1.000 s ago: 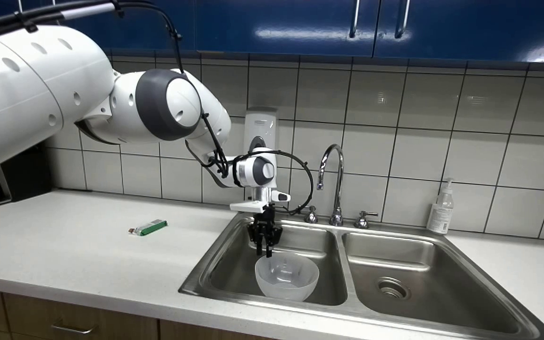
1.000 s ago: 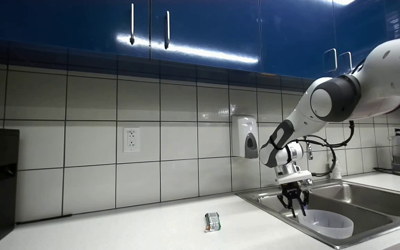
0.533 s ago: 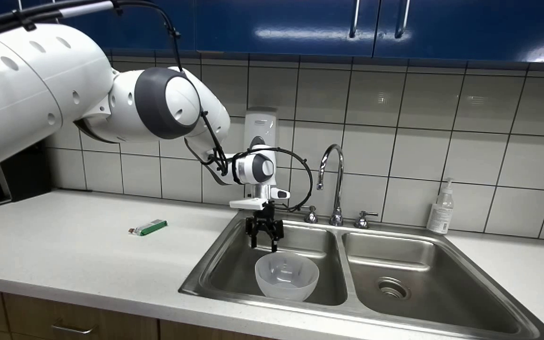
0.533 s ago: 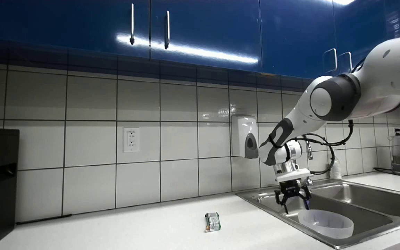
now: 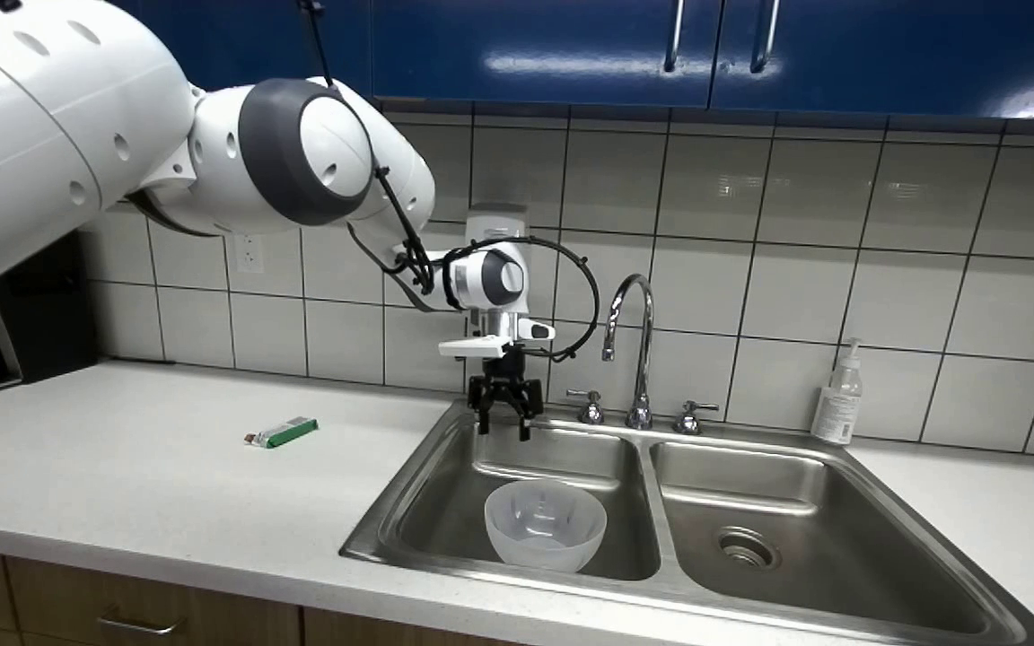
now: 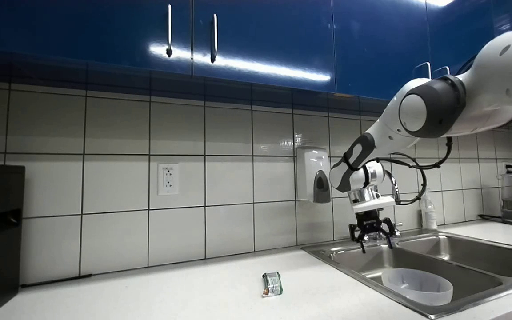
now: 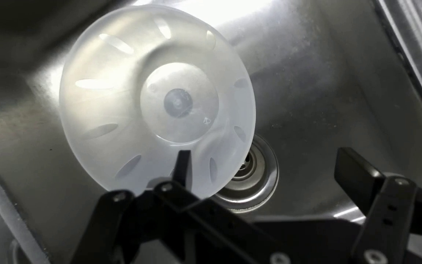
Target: Put the bowl in the sink.
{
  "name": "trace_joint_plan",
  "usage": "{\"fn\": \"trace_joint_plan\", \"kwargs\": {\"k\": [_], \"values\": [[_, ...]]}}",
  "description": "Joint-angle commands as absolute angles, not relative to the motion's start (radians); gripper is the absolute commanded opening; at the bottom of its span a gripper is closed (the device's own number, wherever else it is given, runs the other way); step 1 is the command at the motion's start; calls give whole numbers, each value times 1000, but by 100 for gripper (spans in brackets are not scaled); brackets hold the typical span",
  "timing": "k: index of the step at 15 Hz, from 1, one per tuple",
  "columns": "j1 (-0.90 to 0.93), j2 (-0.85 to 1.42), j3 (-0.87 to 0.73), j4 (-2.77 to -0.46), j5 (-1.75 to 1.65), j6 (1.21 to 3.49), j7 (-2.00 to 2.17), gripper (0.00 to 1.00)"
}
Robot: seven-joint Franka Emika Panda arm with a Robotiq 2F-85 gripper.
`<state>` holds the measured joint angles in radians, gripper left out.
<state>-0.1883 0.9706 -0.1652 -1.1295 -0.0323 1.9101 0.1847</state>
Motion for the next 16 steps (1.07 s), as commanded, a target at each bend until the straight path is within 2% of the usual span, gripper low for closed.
{"fn": "trace_joint_plan", "kwargs": {"k": [1,16], "values": [[-205,856,-152,-1232,-14,1907,147,100],[-96,365,-135,-1888,-50,2127,118,100]]}}
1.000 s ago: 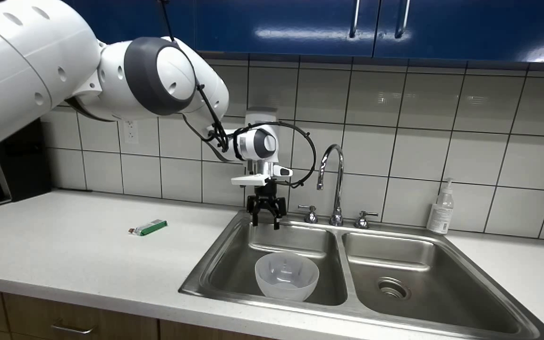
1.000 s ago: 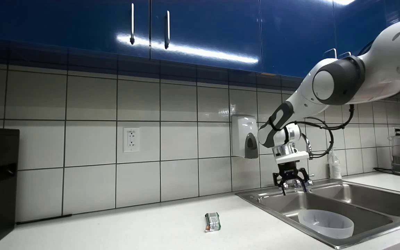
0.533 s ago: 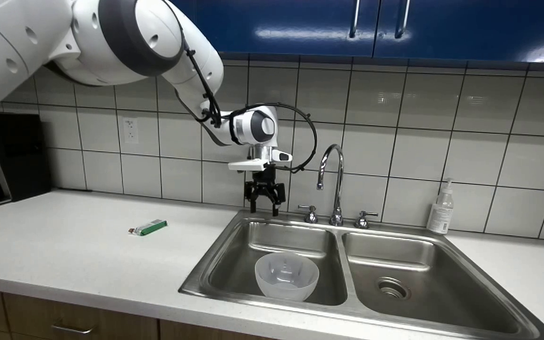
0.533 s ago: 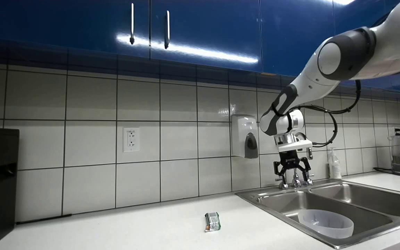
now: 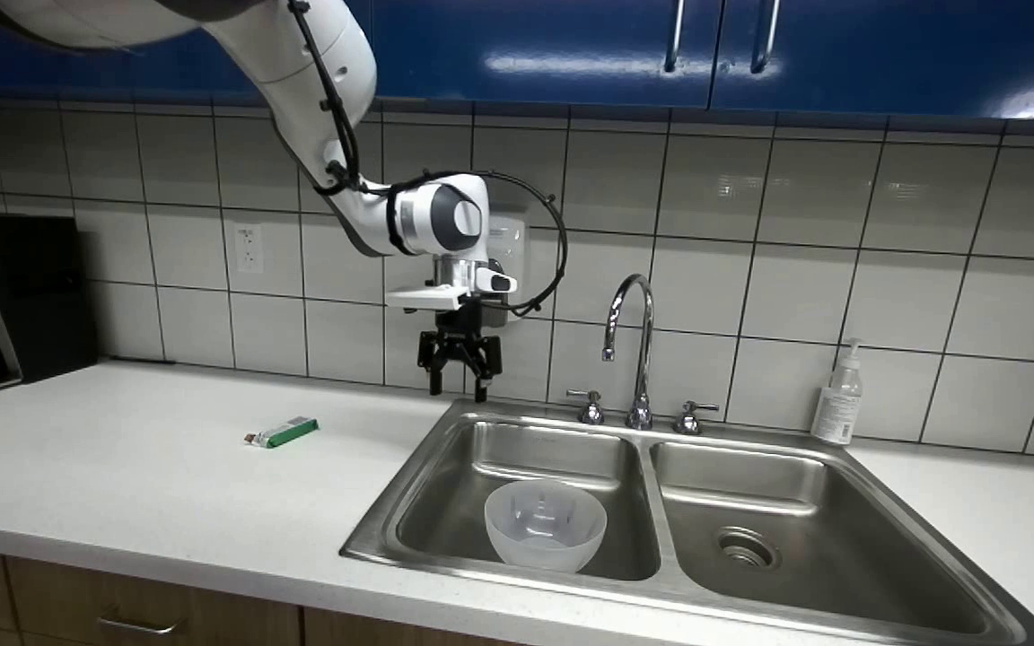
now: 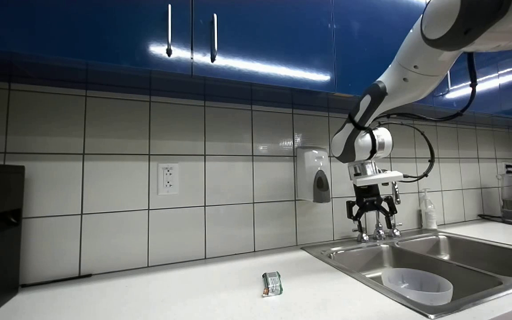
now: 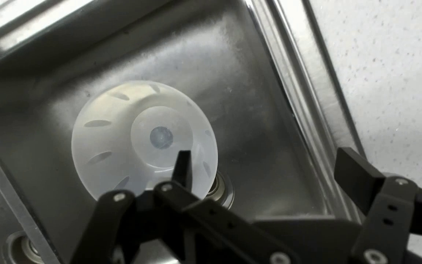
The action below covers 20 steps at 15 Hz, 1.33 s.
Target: Put the bowl in the sink.
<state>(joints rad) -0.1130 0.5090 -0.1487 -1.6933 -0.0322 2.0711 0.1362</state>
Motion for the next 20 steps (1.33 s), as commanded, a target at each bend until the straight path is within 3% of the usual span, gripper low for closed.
{"fn": "trace_joint_plan", "kwargs": {"k": [1,13,17,18,20], "values": [[-87,329,-132,-1938,-55,2138,116,100],[-1,-190,-32,-2541,-87,2220,42,100],[23,-302,2,-2633,-81,2202,20,100],[10,-216,-2,-2567,-84,2200,51,100],[18,-259,5,-2601,-83,2198,48,100]]}}
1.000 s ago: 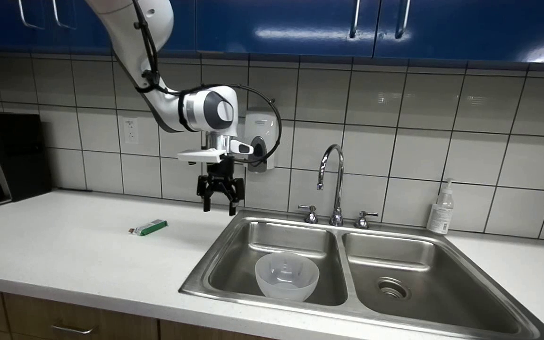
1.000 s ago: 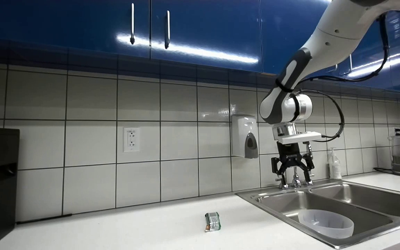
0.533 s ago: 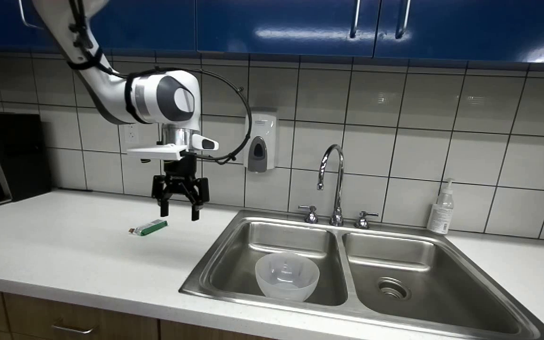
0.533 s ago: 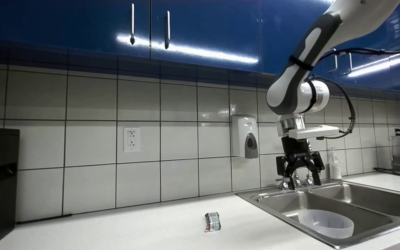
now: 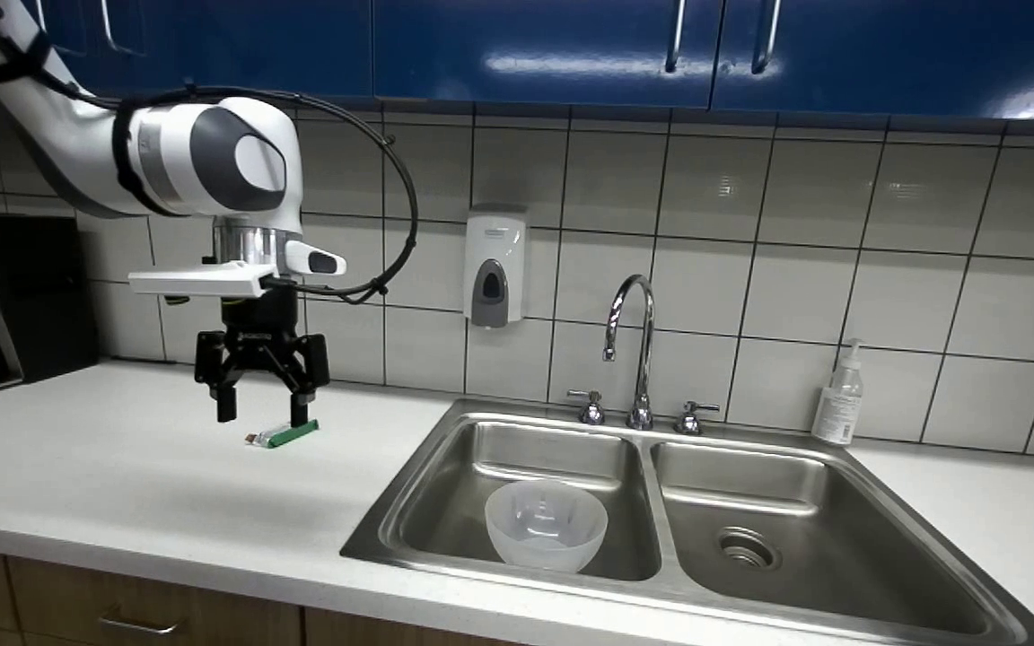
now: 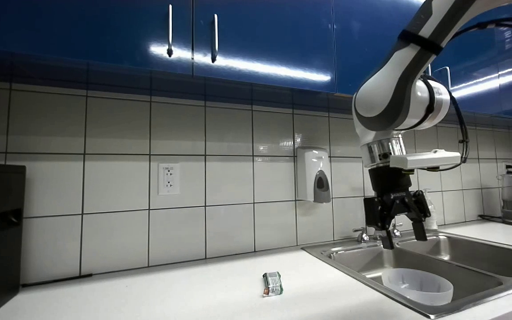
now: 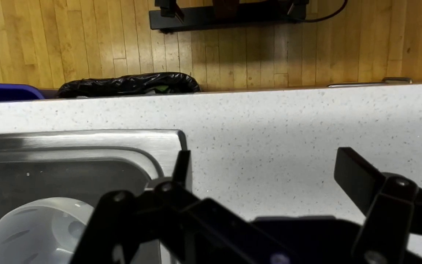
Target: Put the bowl in the sink.
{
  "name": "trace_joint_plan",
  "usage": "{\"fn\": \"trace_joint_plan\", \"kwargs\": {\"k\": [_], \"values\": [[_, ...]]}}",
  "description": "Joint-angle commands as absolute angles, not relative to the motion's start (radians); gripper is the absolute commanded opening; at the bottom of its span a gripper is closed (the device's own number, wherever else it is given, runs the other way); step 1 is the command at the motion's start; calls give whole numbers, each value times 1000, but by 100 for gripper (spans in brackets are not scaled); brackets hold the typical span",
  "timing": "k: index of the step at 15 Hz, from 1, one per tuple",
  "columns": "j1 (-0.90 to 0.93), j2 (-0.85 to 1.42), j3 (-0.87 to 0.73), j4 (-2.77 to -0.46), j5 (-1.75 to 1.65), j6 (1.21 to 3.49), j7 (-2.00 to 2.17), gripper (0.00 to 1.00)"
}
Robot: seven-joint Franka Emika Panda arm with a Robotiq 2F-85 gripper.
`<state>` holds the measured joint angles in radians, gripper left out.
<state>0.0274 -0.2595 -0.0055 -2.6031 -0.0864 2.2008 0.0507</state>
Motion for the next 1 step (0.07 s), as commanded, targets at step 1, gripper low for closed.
{"fn": "trace_joint_plan", "kwargs": {"k": [1], "values": [[18,-269,5,-2609,-83,2198,47,100]]}}
